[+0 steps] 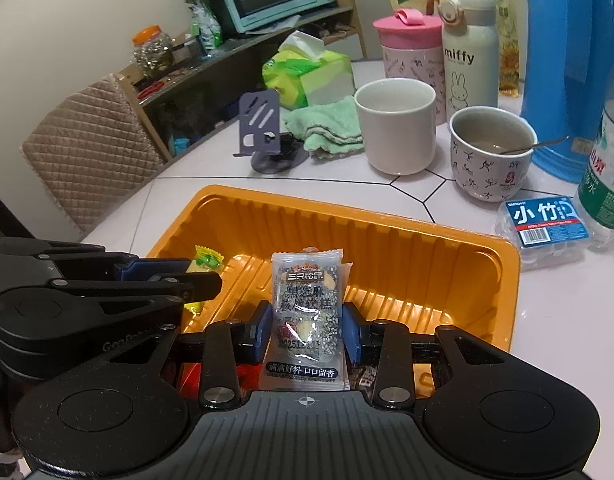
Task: Organize snacks
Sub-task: 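Carry both items over the orange tray and open both tools to drop them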
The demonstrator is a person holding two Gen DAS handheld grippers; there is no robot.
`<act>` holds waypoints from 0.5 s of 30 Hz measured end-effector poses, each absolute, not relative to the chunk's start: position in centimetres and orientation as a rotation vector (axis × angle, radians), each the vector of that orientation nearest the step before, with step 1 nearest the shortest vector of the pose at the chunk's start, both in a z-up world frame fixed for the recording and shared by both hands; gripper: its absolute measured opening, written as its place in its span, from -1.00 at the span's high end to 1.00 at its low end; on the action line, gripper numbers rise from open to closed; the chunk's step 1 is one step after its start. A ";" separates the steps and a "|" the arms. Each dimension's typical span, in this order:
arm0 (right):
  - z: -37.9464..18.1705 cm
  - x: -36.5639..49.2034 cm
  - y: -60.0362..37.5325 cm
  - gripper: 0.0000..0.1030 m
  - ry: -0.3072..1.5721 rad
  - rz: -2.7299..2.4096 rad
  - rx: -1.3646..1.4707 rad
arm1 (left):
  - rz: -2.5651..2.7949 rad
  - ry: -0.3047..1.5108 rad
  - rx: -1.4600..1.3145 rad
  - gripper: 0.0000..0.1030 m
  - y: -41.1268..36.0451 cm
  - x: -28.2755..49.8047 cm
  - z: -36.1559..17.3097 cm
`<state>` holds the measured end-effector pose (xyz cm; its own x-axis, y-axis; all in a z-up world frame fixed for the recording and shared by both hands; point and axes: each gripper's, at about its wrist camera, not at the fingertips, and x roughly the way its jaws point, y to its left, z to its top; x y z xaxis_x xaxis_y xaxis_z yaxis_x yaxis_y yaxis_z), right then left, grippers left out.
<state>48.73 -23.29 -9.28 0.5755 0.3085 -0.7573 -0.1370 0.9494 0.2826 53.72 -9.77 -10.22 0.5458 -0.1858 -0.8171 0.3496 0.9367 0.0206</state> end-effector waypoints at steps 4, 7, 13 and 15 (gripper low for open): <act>-9.7 49.3 -23.2 0.27 0.930 0.257 0.207 | -0.315 0.957 0.180 0.64 -9.7 54.6 -10.9; -10.0 49.6 -23.1 0.27 0.937 0.254 0.214 | -0.310 0.952 0.184 0.63 -9.7 55.0 -11.1; -10.3 49.8 -23.0 0.27 0.945 0.248 0.219 | -0.314 0.946 0.185 0.62 -9.5 55.1 -11.1; -10.3 49.8 -23.0 0.27 0.945 0.249 0.221 | -0.312 0.946 0.187 0.61 -9.4 55.0 -11.1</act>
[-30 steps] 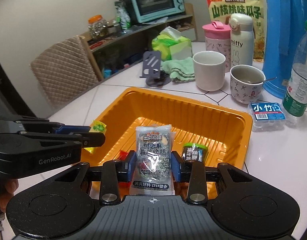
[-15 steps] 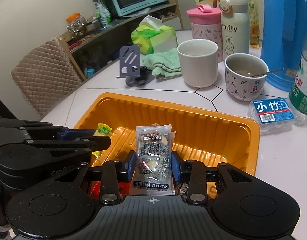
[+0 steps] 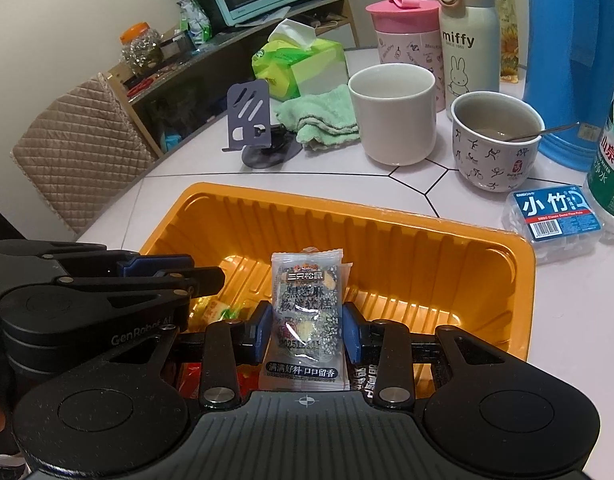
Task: Organize snacks
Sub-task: 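Carry both items over the orange tray and open both tools to drop them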
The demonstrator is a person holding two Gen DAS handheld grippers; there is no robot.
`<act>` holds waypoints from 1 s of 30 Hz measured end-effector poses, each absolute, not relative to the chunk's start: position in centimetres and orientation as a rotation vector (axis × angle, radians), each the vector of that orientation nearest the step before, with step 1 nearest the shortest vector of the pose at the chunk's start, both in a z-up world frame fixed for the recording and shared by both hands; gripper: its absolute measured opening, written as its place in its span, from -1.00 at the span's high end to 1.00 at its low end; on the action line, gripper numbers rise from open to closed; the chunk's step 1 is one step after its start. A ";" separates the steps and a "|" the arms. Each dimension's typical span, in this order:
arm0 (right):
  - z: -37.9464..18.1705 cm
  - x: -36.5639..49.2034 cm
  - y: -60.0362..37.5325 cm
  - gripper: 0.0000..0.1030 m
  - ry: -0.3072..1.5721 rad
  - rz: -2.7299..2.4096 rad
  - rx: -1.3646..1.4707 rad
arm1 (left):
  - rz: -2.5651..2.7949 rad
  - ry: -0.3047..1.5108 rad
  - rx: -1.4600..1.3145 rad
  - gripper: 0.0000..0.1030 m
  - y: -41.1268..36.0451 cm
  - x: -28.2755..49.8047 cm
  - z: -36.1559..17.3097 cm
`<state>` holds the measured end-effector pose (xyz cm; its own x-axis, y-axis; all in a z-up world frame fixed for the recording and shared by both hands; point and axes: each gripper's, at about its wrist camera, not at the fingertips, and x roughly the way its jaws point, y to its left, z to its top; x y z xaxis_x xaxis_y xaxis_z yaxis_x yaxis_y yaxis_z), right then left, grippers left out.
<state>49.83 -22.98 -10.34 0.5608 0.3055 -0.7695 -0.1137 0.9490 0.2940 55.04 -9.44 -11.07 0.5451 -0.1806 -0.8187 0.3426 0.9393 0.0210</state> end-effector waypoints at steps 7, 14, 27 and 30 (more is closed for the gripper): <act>-10.2 49.9 -22.8 0.27 0.941 0.242 0.224 | -0.298 0.943 0.176 0.53 -8.9 54.6 -10.7; -9.5 49.7 -23.3 0.12 0.916 0.234 0.261 | -0.275 0.932 0.169 0.32 -8.4 53.8 -10.0; -6.4 47.2 -24.4 -0.26 0.861 0.229 0.276 | -0.246 0.887 0.105 -0.07 -7.5 50.5 -6.8; -5.6 46.0 -24.7 -0.27 0.855 0.235 0.276 | -0.240 0.876 0.087 -0.14 -7.3 49.2 -5.9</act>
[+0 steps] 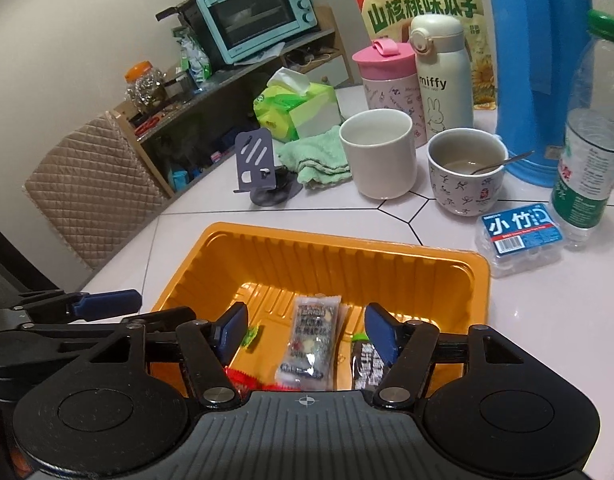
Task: Organize snacks
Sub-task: 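Carry both items over the orange tray and open both tools to drop them, then move both open tools back toward the remaining candies on the table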
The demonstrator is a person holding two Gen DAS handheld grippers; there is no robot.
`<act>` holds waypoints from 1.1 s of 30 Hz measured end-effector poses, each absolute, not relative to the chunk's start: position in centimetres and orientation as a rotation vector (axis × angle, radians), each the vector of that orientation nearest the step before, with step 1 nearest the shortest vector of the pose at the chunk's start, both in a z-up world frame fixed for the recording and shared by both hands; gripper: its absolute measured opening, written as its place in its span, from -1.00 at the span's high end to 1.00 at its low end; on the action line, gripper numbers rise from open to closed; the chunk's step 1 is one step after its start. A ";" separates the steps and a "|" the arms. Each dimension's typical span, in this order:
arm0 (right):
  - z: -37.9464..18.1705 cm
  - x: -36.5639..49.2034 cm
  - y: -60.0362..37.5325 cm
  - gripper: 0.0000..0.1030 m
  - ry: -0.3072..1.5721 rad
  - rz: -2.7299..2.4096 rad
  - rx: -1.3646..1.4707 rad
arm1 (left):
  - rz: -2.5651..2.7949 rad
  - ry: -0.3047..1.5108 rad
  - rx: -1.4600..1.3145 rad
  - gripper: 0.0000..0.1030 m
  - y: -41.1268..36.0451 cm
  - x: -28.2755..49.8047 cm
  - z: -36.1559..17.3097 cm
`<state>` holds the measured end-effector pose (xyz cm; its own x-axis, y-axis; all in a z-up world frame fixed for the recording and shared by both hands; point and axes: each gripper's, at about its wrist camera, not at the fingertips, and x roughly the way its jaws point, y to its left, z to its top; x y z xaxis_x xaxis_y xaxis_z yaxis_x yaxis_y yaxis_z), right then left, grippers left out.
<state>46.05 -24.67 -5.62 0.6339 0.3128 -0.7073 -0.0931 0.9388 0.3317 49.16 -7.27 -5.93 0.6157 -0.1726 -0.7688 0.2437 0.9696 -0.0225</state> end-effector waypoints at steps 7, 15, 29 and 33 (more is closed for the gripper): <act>-4.1 42.6 -25.0 -0.28 0.846 0.263 0.263 | -0.225 0.861 0.027 -0.20 -6.6 45.5 -4.3; -2.9 38.2 -25.1 -0.30 0.852 0.300 0.253 | -0.198 0.857 -0.033 -0.31 -5.1 40.2 -3.1; -2.1 29.9 -23.9 -0.30 0.889 0.394 0.204 | -0.098 0.869 -0.043 -0.31 -2.6 29.3 -2.5; -2.1 27.8 -23.4 -0.30 0.902 0.425 0.191 | -0.074 0.886 -0.066 -0.31 -1.4 26.3 -2.7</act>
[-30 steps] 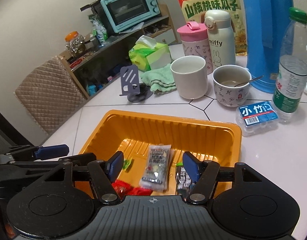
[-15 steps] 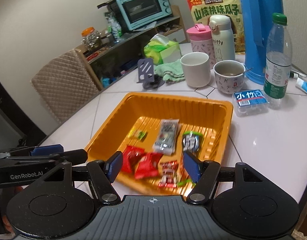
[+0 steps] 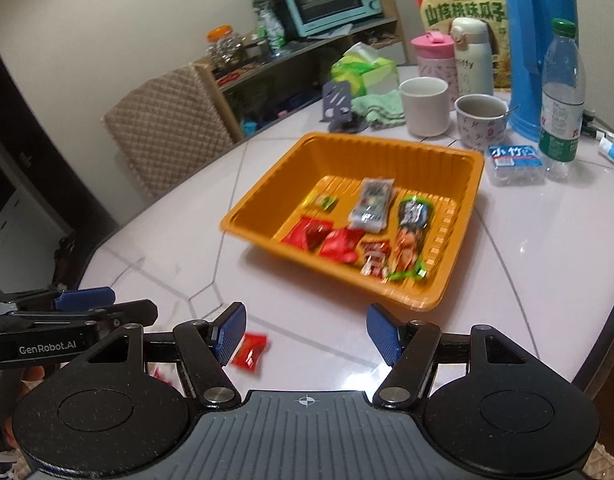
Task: Organize snacks
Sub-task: 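Move both open tools back toward the remaining candies on the table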
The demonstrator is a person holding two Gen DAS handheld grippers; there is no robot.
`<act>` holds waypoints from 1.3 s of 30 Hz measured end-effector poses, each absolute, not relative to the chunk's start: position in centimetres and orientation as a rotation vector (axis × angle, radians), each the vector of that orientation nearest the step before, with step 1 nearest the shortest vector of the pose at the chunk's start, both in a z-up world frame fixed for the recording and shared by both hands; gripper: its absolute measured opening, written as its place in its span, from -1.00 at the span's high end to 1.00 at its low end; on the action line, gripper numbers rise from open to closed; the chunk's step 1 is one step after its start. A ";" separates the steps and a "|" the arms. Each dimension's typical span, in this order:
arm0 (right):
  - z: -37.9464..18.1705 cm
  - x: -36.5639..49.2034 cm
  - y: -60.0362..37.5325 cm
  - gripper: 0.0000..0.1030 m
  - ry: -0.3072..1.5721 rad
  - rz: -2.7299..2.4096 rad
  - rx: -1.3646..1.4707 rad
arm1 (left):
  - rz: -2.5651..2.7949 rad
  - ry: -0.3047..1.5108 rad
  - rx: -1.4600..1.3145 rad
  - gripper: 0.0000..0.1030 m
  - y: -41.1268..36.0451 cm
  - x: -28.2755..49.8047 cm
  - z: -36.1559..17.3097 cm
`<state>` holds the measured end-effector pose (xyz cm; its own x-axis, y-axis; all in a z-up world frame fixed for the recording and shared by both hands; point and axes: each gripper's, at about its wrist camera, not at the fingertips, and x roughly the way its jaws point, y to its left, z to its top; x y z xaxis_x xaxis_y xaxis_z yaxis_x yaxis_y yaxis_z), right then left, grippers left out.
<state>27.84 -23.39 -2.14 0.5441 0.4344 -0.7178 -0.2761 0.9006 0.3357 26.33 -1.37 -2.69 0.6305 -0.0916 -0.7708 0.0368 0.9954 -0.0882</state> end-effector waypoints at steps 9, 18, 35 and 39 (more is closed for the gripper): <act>-3.6 24.5 -21.9 -0.30 0.954 0.472 0.156 | 0.021 0.921 -0.118 -0.31 1.9 20.9 -3.7; -5.1 22.9 -19.7 -0.30 1.000 0.522 0.122 | 0.095 0.939 -0.175 -0.31 4.0 17.4 -5.0; -8.4 22.6 -16.2 -0.30 1.077 0.560 0.032 | 0.166 0.987 -0.228 -0.31 6.7 14.8 -6.9; -8.9 23.0 -16.0 -0.30 1.087 0.549 0.025 | 0.172 0.999 -0.227 -0.31 6.9 15.1 -7.3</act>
